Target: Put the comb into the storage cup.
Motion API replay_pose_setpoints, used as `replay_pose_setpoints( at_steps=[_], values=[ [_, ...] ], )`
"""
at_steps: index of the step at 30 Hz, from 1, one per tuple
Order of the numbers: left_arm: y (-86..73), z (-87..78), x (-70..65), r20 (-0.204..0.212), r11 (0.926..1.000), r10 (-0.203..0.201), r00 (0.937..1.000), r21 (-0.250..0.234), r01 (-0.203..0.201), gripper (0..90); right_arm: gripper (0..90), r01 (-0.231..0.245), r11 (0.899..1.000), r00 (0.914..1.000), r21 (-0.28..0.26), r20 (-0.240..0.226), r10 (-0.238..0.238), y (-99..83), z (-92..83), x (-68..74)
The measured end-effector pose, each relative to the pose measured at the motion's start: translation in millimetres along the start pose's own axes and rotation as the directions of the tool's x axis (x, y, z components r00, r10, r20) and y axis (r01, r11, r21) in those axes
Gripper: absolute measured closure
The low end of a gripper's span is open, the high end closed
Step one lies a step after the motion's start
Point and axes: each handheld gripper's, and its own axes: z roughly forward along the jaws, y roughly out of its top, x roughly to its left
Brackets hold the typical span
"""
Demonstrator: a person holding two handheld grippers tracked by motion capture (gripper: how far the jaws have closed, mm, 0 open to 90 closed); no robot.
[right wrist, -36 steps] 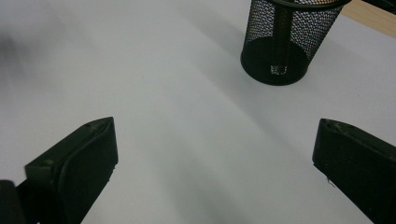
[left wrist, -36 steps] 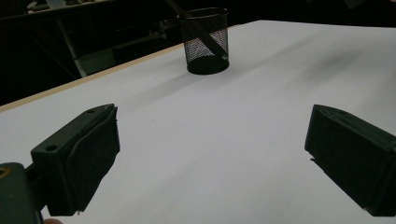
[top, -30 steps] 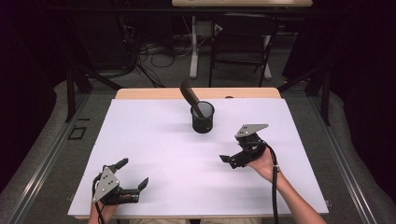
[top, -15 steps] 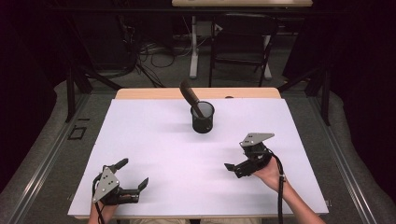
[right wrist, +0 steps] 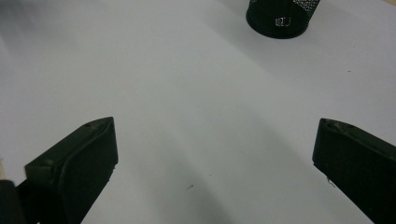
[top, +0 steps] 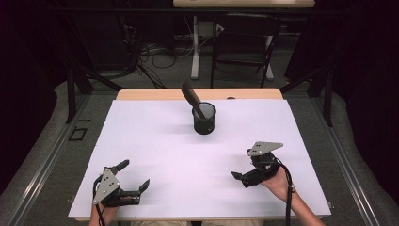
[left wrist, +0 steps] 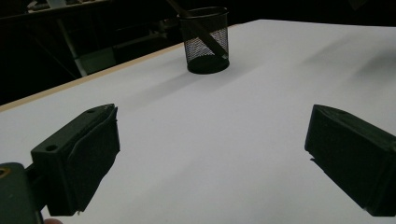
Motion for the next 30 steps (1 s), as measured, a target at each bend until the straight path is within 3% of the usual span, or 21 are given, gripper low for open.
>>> replay_pose_setpoints(
  at_steps=[20,24,30],
  values=[
    [0.1,0.2,-0.8,-0.001,1.0000,0.001,1.0000,0.000,-0.001,3.3,0.0,-0.001,0.999,0.9997,-0.038,0.023,0.002,-23.4,-15.4,11.7],
    [0.1,0.2,-0.6,-0.002,1.0000,0.000,1.0000,0.001,0.000,3.3,0.0,0.003,0.998,0.9992,-0.070,0.040,0.000,-28.2,-20.7,13.4],
    [0.1,0.3,-0.8,-0.003,1.0000,0.001,1.0000,0.001,-0.001,3.3,0.0,0.005,0.997,0.9982,-0.075,0.060,0.000,-36.5,-25.5,16.8]
  ],
)
